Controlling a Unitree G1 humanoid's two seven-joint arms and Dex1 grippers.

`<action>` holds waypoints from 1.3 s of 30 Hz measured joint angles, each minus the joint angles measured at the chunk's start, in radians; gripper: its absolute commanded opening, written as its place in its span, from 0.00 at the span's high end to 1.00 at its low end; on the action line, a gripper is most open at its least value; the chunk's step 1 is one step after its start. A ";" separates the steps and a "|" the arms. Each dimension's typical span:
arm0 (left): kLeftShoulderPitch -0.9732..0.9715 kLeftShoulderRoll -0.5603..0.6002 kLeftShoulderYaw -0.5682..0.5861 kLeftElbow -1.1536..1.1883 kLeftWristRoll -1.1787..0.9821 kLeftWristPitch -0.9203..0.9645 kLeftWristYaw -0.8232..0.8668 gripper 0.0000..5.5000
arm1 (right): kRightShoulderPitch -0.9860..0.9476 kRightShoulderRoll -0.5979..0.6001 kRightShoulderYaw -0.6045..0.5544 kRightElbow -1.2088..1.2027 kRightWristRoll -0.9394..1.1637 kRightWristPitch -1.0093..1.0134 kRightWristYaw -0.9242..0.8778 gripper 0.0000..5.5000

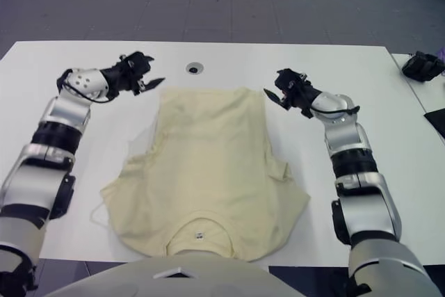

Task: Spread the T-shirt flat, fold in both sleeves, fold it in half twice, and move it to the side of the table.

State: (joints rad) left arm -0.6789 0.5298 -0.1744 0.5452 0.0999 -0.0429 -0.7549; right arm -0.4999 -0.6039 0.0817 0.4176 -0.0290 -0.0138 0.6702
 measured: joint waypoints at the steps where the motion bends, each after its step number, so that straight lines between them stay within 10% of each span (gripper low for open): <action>1: 0.063 0.007 0.032 -0.093 -0.030 0.060 -0.006 0.30 | 0.051 -0.007 -0.032 -0.078 0.039 0.054 0.011 0.30; 11: 0.735 0.192 0.497 -0.747 -0.504 0.766 -0.217 0.02 | 0.693 0.050 -0.509 -0.826 0.492 0.692 -0.063 0.02; 20: 1.014 0.376 0.574 -0.827 -0.640 0.968 -0.380 0.02 | 0.798 0.156 -0.677 -1.186 0.787 0.993 -0.326 0.02; 39: 0.999 0.408 0.431 -0.790 -0.636 0.909 -0.370 0.61 | 0.742 0.115 -0.639 -1.177 0.854 1.003 -0.407 0.02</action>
State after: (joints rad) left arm 0.3199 0.9377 0.2566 -0.2452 -0.5357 0.8659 -1.1245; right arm 0.2423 -0.4884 -0.5573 -0.7592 0.8247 0.9894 0.2634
